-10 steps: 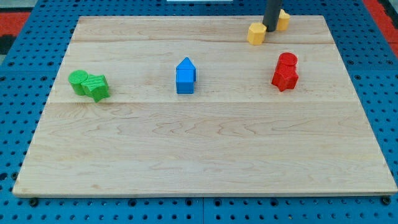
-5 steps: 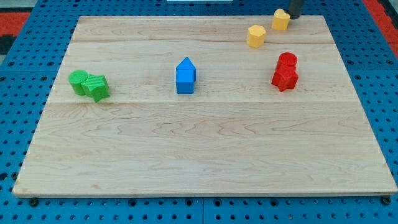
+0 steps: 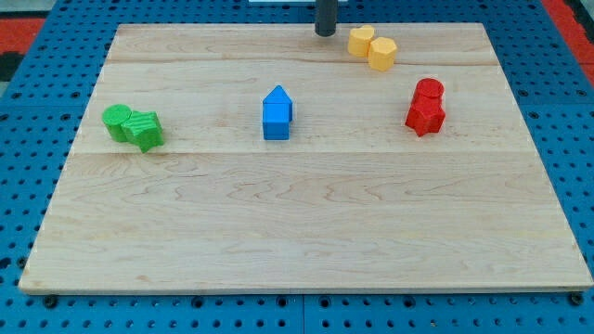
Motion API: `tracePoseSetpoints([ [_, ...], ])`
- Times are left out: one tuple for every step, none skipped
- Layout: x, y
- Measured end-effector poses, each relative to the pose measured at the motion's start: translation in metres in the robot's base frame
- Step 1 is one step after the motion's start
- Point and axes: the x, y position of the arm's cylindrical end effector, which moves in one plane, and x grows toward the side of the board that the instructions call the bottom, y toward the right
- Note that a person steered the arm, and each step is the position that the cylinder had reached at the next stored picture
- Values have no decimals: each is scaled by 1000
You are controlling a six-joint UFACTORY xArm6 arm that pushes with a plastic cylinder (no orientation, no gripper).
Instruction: Push the yellow heart into the yellow hexagon
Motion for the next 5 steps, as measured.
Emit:
tracePoseSetpoints([
  [14,48],
  [16,56],
  [2,34],
  [-19,37],
  [-20,62],
])
